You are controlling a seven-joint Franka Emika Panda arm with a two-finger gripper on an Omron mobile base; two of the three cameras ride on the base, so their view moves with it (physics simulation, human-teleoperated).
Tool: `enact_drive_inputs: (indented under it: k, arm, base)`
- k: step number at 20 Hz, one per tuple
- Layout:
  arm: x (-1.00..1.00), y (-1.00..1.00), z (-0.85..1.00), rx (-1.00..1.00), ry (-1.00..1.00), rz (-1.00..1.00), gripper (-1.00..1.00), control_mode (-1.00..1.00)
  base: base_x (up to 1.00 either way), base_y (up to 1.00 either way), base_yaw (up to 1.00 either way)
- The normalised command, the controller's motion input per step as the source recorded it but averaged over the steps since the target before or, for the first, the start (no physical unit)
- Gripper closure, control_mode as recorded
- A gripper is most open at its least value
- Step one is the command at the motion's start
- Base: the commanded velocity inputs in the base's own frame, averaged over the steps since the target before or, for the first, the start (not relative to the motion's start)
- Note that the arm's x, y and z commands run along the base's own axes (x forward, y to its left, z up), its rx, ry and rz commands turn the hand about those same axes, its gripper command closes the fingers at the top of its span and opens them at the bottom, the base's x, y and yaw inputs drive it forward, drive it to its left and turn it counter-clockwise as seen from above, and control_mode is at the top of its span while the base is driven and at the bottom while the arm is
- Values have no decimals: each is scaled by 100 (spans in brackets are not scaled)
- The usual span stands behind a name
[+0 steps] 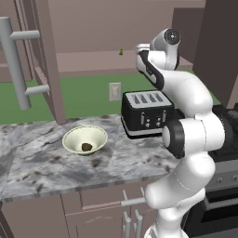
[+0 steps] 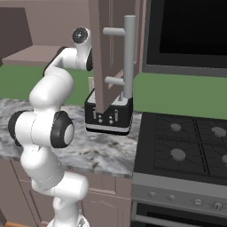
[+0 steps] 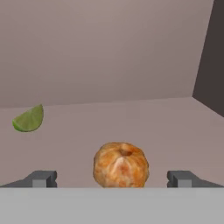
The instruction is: Open the cabinet. Pick the kiwi and tangerine from the cabinet and place them into the bowl. Then close the cabinet.
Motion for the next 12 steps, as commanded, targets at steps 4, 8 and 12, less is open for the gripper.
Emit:
enact_drive_inputs:
  k: [4,8,12]
  arm:
    - [0,0,-2,0,0,0,-100,-100]
    - [0,0,-14,0,0,0,-100,-100]
    - [1,-6,-11,0,0,0,-100,-100]
  base:
    - [0,0,0]
    - [0,0,0]
    - [0,0,0]
